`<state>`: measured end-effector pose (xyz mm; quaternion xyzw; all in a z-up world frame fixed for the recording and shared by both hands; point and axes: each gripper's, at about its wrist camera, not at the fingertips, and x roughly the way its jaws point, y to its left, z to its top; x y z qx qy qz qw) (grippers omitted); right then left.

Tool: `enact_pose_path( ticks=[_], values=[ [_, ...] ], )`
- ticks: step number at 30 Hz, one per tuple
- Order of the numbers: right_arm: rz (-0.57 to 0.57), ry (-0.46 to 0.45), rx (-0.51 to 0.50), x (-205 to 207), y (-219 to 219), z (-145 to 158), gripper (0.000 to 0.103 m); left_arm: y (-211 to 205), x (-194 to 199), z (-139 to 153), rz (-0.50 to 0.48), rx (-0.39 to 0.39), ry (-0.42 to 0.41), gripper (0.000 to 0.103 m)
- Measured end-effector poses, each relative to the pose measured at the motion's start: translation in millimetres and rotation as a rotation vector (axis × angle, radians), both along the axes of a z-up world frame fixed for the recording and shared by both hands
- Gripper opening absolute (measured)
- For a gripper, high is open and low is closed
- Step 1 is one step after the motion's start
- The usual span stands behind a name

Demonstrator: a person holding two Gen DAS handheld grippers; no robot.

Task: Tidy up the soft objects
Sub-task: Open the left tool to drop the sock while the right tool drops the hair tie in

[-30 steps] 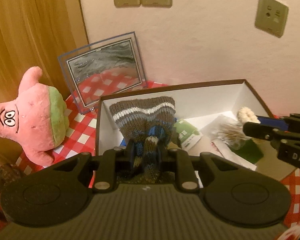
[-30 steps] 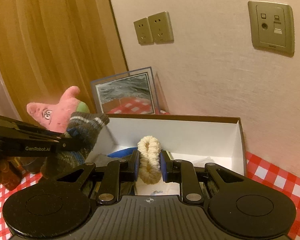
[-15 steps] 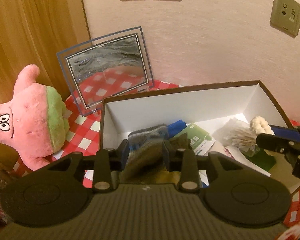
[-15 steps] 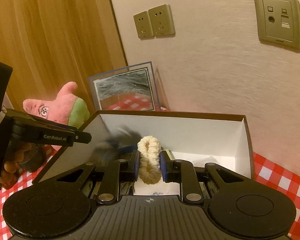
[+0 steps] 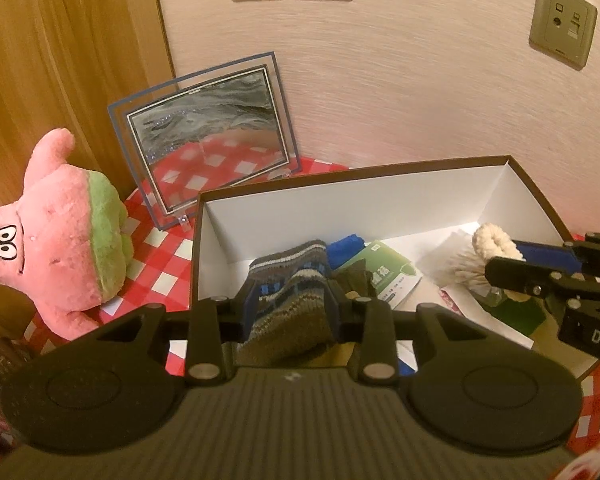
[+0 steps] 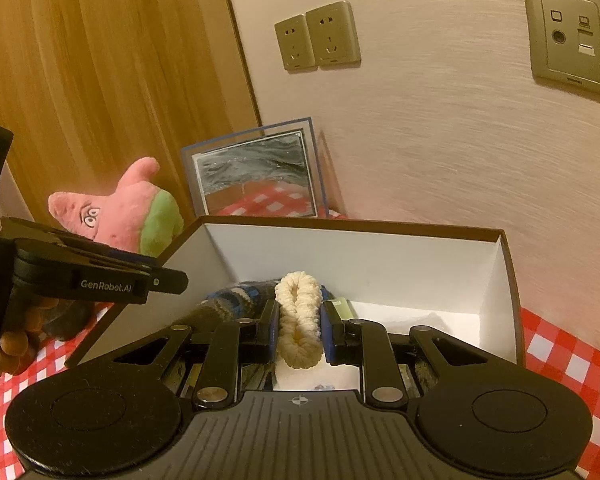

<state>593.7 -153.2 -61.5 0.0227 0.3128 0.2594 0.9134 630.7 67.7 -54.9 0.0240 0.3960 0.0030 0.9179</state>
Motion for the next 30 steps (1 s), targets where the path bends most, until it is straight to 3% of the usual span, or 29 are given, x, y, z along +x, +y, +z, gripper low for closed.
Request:
enact_pose_path(
  ticks=[5,6,7,9,10,19,24,30],
  values=[
    [-0.059,-0.038,0.029,11,2,7,0.022,-1,-1,1,-0.002,-0.007,0.000,0.032],
    [-0.062,-0.040,0.047,15,1,9,0.030,-2,-2,1,-0.006,-0.005,0.001,0.032],
    [-0.069,-0.044,0.061,18,0,12,0.047,-2,-3,1,-0.010,-0.003,0.000,0.033],
    [-0.097,-0.063,0.088,21,-3,17,0.070,-3,-6,1,-0.017,-0.003,-0.002,0.035],
    [-0.097,-0.075,0.108,21,-5,20,0.072,-3,-7,1,-0.020,-0.007,-0.003,0.036],
    [-0.103,0.004,0.132,6,-25,18,0.073,-4,-29,5,-0.023,-0.049,-0.004,0.043],
    [-0.080,0.031,0.116,-25,-34,14,0.073,-8,-51,11,-0.020,-0.059,-0.013,0.050],
    [-0.058,0.036,0.123,-68,-45,19,0.073,-14,-87,21,-0.014,-0.082,-0.026,0.050]
  ],
)
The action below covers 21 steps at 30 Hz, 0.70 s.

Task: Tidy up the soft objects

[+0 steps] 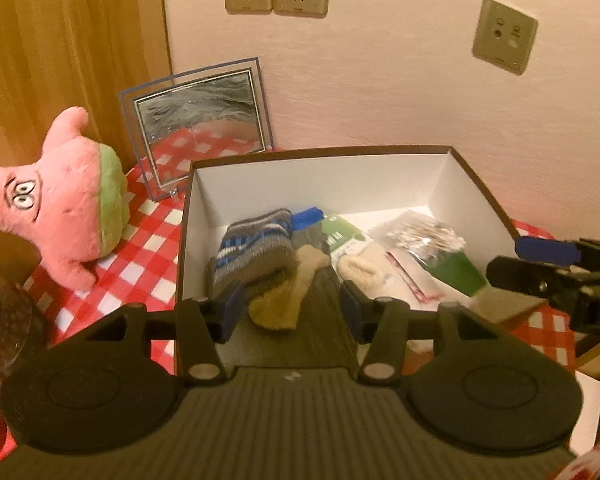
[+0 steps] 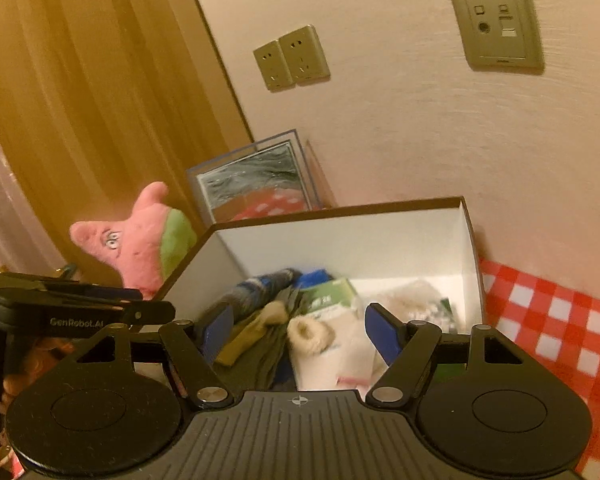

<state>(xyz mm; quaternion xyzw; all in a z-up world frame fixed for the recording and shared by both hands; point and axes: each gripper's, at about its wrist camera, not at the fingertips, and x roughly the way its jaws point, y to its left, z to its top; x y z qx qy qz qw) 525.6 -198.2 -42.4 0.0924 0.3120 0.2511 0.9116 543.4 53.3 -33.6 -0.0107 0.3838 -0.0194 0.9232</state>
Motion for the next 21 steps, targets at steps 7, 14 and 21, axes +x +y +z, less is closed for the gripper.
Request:
enact_pose_path(
  ticks=[7,14,21],
  values=[
    [-0.031,-0.005,-0.033,-57,-15,12,0.074,-11,-60,16,0.028,-0.032,-0.003,0.051],
    [-0.048,0.006,-0.064,-114,-23,21,0.077,-28,-129,26,0.070,-0.011,0.010,0.051],
    [-0.024,0.033,-0.055,-168,-26,29,0.079,-39,-200,33,0.117,-0.018,0.027,0.051]
  ],
)
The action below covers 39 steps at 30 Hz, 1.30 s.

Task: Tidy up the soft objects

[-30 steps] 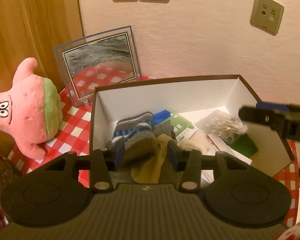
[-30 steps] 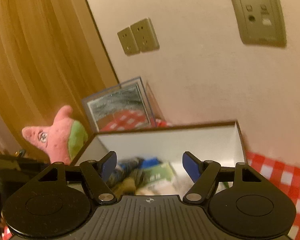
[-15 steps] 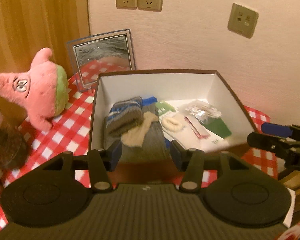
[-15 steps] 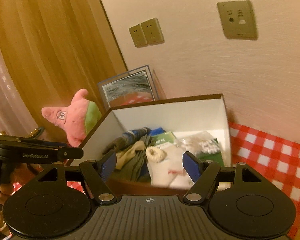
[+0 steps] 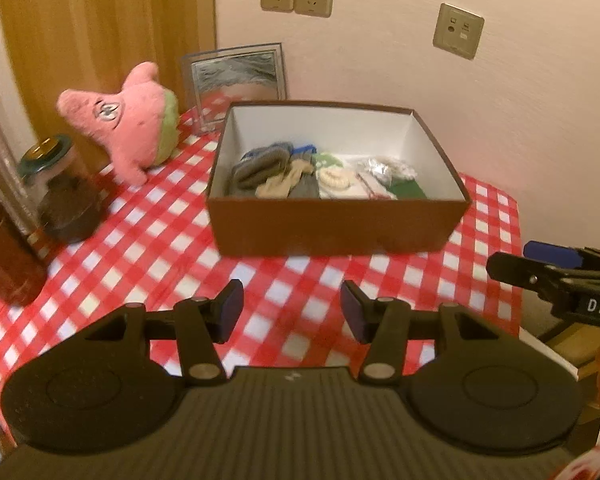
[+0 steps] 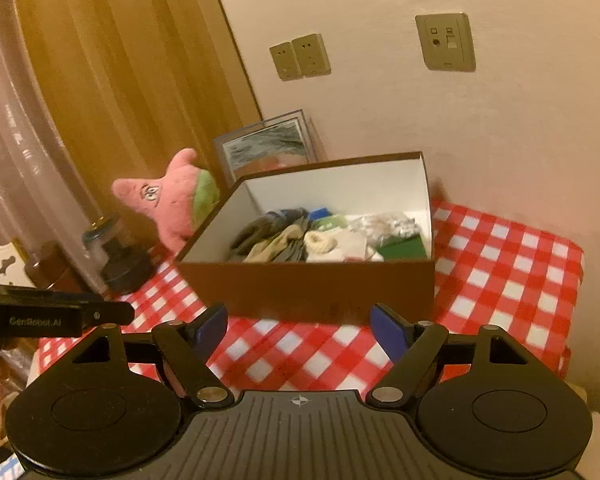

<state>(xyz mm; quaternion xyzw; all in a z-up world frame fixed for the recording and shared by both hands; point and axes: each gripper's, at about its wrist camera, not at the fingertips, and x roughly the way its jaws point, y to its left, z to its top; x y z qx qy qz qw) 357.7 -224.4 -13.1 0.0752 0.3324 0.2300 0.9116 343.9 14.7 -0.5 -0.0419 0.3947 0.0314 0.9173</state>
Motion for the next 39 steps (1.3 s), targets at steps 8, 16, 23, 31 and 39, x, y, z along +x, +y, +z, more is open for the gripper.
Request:
enact_pose_path(
  ticks=[8,16,23,31,39],
  values=[
    [0.017,0.039,-0.038,-63,4,0,0.079,-6,-65,0,0.010,0.007,0.013,0.052],
    [-0.048,0.039,-0.041,-131,16,11,0.079,1,-123,-2,-0.029,-0.015,0.012,0.052],
    [-0.093,0.036,-0.052,-189,32,21,0.079,8,-178,3,-0.062,-0.007,-0.011,0.052],
    [-0.121,0.050,-0.061,-254,55,22,0.079,17,-235,2,-0.110,-0.005,-0.016,0.052],
    [-0.123,0.065,-0.082,-299,68,23,0.079,19,-277,1,-0.128,0.007,-0.008,0.052]
  ],
)
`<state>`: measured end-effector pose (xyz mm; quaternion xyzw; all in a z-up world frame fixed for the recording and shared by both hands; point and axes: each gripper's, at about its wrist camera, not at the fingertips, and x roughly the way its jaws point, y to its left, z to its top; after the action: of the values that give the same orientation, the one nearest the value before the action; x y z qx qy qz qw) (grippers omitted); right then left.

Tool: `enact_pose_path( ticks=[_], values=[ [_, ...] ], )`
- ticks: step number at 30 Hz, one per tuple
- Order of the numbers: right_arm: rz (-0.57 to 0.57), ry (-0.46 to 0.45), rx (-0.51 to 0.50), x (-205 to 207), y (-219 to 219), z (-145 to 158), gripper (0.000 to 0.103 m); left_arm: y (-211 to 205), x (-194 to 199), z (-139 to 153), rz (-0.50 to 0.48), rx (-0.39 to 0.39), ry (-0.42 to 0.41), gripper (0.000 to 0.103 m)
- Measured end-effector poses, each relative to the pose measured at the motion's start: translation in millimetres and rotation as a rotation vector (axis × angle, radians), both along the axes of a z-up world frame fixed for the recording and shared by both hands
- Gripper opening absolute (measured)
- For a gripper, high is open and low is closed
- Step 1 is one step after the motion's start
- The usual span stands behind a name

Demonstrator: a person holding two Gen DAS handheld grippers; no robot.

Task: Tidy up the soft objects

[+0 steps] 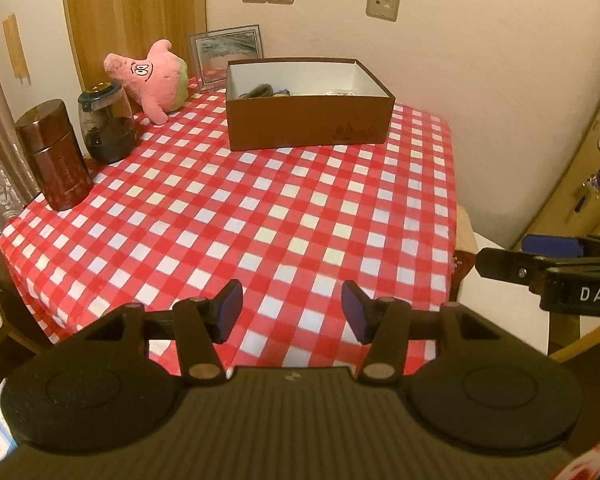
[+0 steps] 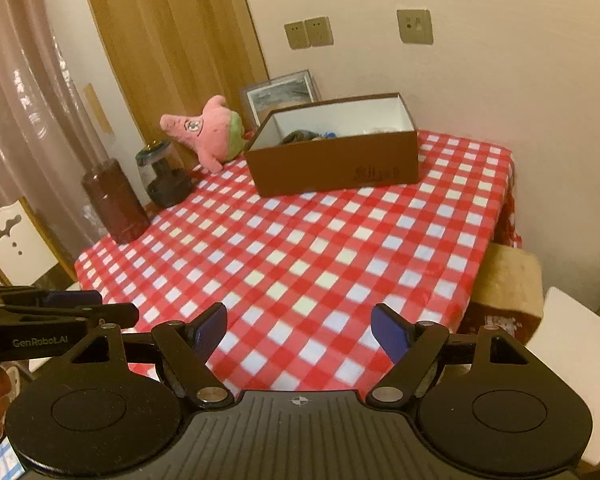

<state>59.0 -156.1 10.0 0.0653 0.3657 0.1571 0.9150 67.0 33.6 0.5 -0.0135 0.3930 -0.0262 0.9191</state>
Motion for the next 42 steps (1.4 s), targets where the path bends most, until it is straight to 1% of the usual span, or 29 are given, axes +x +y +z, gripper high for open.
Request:
enact_pose_path(
  ticks=[6,12,19,23,31,42],
  values=[
    [0.044,-0.004,-0.011,-17,3,1,0.079,-2,-23,3,0.044,-0.019,-0.003,0.052],
    [0.099,0.019,-0.018,-24,-2,0,0.079,-10,-43,3,0.091,-0.028,0.006,0.052],
    [0.144,0.038,-0.026,-34,-10,-3,0.079,-24,-66,3,0.113,-0.051,0.018,0.052],
    [0.165,0.043,-0.021,-41,-13,-5,0.079,-32,-76,3,0.124,-0.046,0.018,0.052],
    [0.201,0.061,-0.027,-53,-16,-9,0.079,-45,-89,2,0.134,-0.045,0.023,0.052],
    [0.210,0.082,-0.028,-59,-21,-14,0.079,-55,-95,-2,0.129,-0.049,0.041,0.052]
  ],
)
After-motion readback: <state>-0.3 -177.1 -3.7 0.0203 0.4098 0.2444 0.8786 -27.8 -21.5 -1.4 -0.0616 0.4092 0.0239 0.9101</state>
